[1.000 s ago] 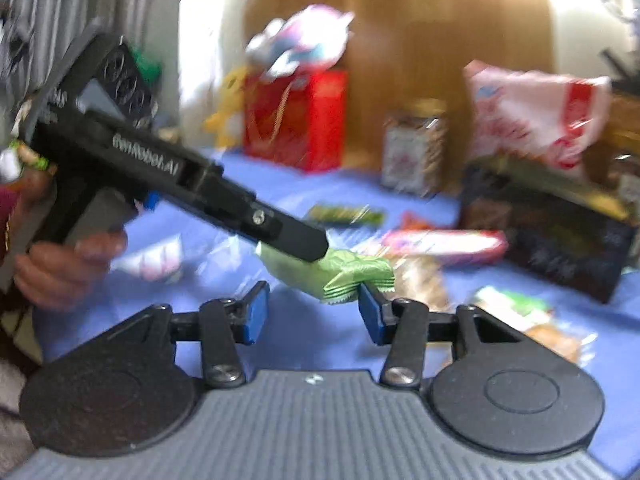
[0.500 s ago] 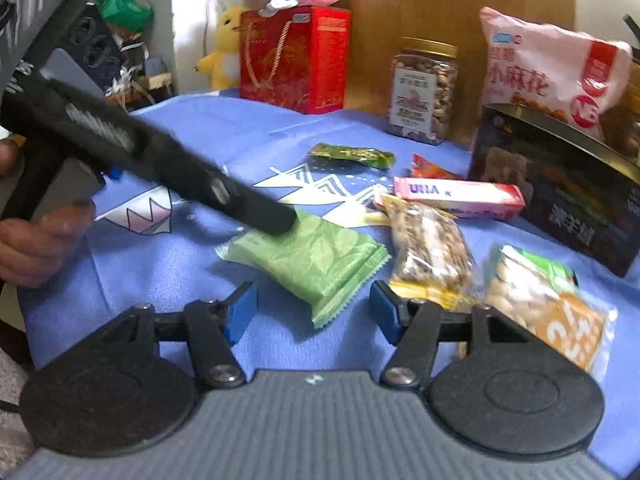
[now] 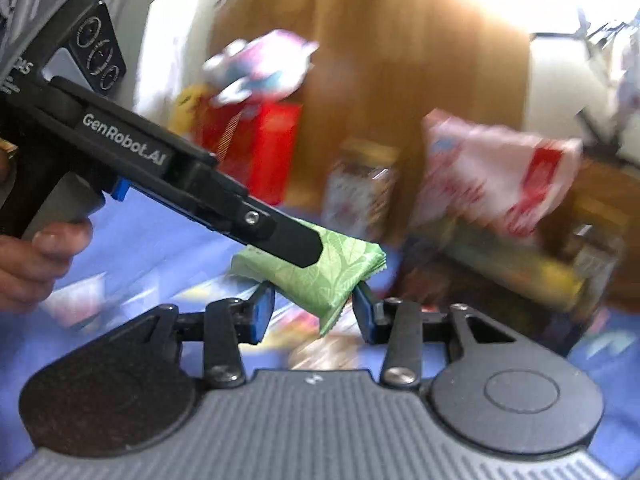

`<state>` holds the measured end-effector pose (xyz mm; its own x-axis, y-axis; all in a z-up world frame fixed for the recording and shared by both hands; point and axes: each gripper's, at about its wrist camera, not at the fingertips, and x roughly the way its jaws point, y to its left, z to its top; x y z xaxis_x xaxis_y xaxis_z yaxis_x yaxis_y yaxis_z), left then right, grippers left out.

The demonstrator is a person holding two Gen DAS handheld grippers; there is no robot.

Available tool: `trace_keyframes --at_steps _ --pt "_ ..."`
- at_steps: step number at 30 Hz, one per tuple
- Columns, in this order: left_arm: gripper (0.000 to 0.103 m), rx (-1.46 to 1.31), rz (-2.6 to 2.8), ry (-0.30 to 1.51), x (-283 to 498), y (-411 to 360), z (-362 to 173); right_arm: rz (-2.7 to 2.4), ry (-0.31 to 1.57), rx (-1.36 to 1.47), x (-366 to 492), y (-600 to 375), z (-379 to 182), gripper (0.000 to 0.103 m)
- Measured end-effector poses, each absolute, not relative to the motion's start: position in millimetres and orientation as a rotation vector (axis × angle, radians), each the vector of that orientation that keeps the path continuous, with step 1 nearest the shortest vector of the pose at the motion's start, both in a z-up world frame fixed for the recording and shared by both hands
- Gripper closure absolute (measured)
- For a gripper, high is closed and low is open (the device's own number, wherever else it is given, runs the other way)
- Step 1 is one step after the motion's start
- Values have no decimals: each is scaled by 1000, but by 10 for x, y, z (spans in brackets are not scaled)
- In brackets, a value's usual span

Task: Organize snacks
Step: 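Carry the green pastry over the tin box and release it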

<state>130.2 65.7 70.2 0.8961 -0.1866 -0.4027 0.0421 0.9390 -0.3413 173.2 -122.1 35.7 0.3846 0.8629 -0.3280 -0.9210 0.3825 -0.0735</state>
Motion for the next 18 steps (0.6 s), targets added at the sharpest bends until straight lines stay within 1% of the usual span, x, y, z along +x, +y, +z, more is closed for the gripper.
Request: trace_keyframes --at_steps 2,6,12,14,15,16,17,18 --pt "52 -298 -119 420 1630 610 820 1098 217 -242 1973 -1209 436 57" --pt "52 -280 -125 404 2263 585 910 1002 214 -192 2492 -1176 513 57" --pt "52 -281 -99 475 2966 620 656 910 287 -190 3046 -1045 329 55" --pt "46 -284 -84 497 3065 647 552 889 314 -177 3141 -1027 221 53" --pt "40 -288 -71 502 3096 668 513 885 323 -154 3170 -1050 192 48" --pt "36 -290 -59 513 3116 680 484 880 324 -135 3178 -1070 183 43" --pt "36 -298 -51 526 3116 699 458 872 317 -126 3192 -1090 186 30" --pt "36 -310 -55 528 3100 722 452 861 308 -124 3191 -1114 195 24"
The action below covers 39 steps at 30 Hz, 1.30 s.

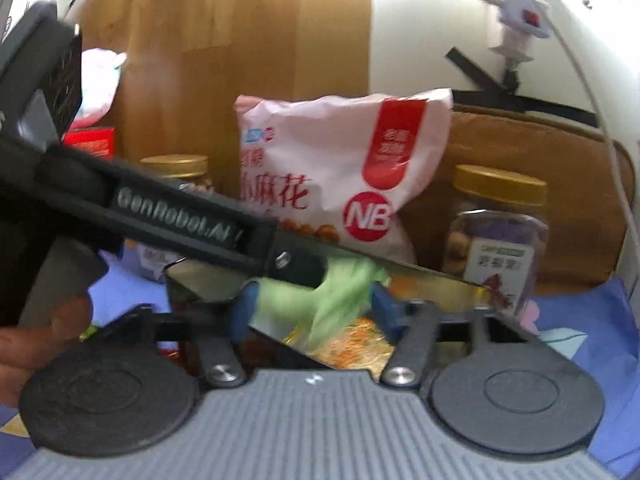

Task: Organize snacks
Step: 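Carry the green pastry over the tin box and release it, then grasp the pink UHA candy box with the left gripper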

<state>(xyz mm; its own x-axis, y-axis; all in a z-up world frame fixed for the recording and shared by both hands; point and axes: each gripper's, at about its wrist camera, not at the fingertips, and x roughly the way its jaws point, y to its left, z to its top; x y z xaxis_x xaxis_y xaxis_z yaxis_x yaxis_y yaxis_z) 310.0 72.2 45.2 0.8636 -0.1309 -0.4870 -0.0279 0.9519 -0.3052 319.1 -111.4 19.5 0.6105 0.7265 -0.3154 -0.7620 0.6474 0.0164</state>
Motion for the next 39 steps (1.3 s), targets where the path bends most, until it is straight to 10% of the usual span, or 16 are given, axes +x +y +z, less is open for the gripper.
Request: trace_keyframes --at_steps 4,9,20,39 --pt "30 -357 -63 467 2699 860 536 872 295 -69 3102 -1298 296 27" --pt "30 -455 -53 472 1931 1095 425 1112 448 51 2947 -1418 270 62" --pt "34 -632 57 621 1566 1153 -183 1128 731 21 3051 -1043 -77 63" --pt "30 -530 198 638 322 1191 -11 1378 571 -189 1336 -1026 53 61"
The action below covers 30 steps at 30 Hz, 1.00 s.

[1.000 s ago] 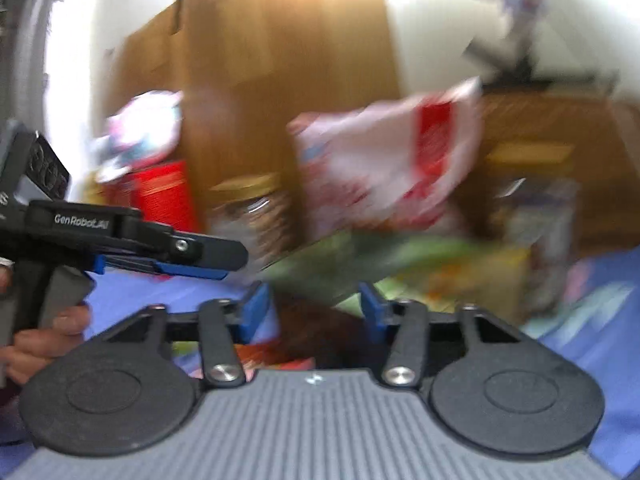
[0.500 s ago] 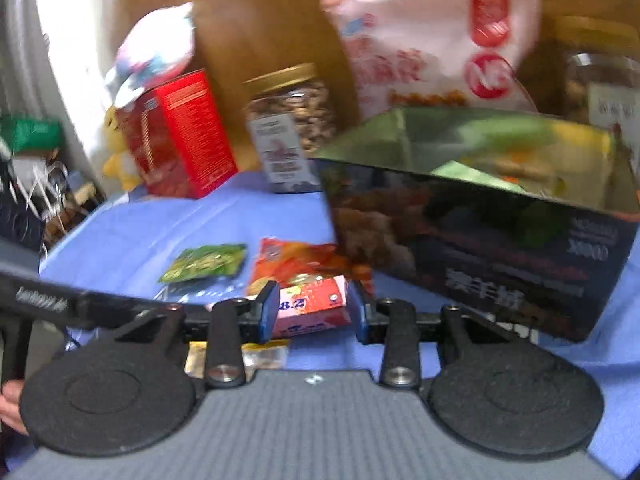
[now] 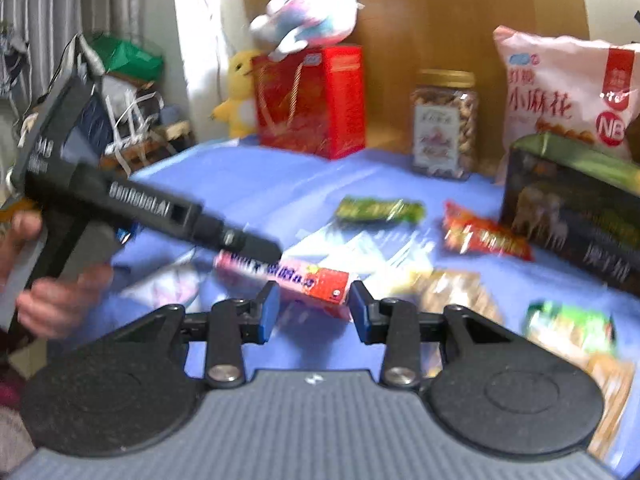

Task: Organize snacks
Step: 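Grasp the pink UHA candy box with the left gripper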

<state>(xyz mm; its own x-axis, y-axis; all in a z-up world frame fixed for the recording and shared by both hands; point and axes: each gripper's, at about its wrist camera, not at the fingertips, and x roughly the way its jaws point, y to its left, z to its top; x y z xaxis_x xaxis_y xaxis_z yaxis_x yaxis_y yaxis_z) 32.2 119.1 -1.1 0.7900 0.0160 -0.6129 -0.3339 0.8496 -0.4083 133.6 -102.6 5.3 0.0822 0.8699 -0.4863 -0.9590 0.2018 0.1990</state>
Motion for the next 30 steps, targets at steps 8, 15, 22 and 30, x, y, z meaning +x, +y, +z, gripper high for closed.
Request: trace_keyframes --at_steps 8,15,22,30 --pt "30 -488 166 617 285 1154 91 1356 602 -218 1213 -1152 -46 55" --pt "30 -443 176 586 102 1172 233 1325 558 -302 1175 -1043 -63 55" --pt "45 -442 133 665 224 1107 25 1328 569 -327 1246 -926 -100 55" --pt "46 -392 154 663 295 994 36 1297 561 -276 1294 -1001 -130 66"
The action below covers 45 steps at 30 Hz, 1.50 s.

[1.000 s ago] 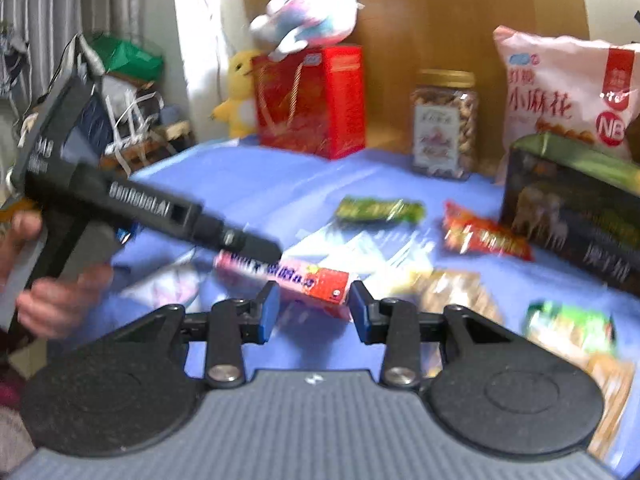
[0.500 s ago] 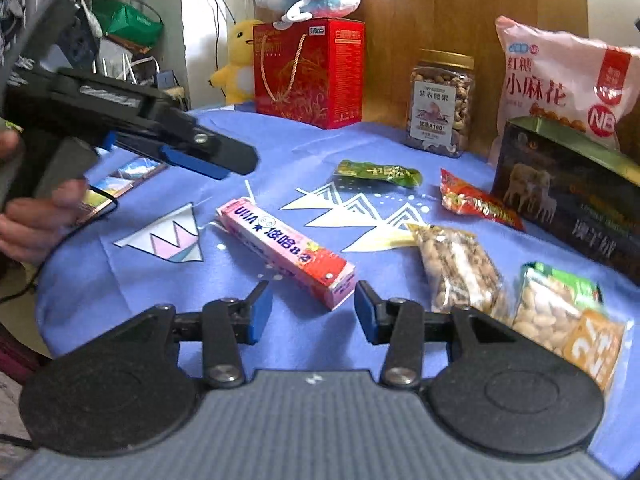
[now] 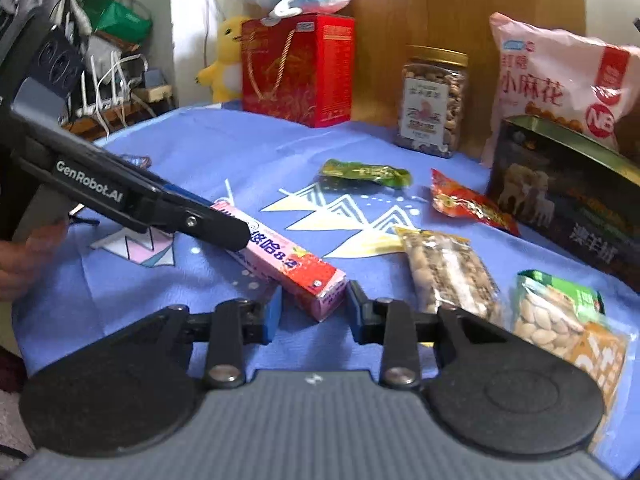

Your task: Organize snacks

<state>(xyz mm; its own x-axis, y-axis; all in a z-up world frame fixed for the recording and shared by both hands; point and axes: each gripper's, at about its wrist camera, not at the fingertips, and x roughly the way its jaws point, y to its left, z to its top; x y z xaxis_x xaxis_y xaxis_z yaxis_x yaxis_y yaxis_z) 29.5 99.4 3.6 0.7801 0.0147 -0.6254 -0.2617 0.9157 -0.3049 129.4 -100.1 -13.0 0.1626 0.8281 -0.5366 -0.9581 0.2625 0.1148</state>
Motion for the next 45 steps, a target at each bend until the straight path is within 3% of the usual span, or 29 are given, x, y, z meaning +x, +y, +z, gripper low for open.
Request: trace_keyframes --at_steps 7,17,23,26,27,29,30,37,45 --pt "46 -310 118 572 617 884 413 1234 469 -205 1476 -1171 82 66" --pt "46 -188 52 477 1956 697 866 997 296 -169 2291 -1299 391 66" --pt "44 -191 19 482 2736 708 791 882 306 -153 2891 -1241 328 66" --pt "41 -211 22 537 2977 732 619 851 335 -150 3041 -1216 198 61" --pt "37 -209 27 557 3027 737 566 841 326 -139 3057 -1220 163 54" --pt "35 -203 32 583 3054 740 472 826 310 -130 3049 -1219 154 40" --pt "34 -193 27 572 3017 735 475 823 299 -129 3047 -1229 158 38" --pt "30 -332 38 513 2367 1119 614 954 228 10 2863 -1465 306 39" --pt "30 -544 115 746 2338 1496 63 1145 488 -58 2757 -1073 35 40"
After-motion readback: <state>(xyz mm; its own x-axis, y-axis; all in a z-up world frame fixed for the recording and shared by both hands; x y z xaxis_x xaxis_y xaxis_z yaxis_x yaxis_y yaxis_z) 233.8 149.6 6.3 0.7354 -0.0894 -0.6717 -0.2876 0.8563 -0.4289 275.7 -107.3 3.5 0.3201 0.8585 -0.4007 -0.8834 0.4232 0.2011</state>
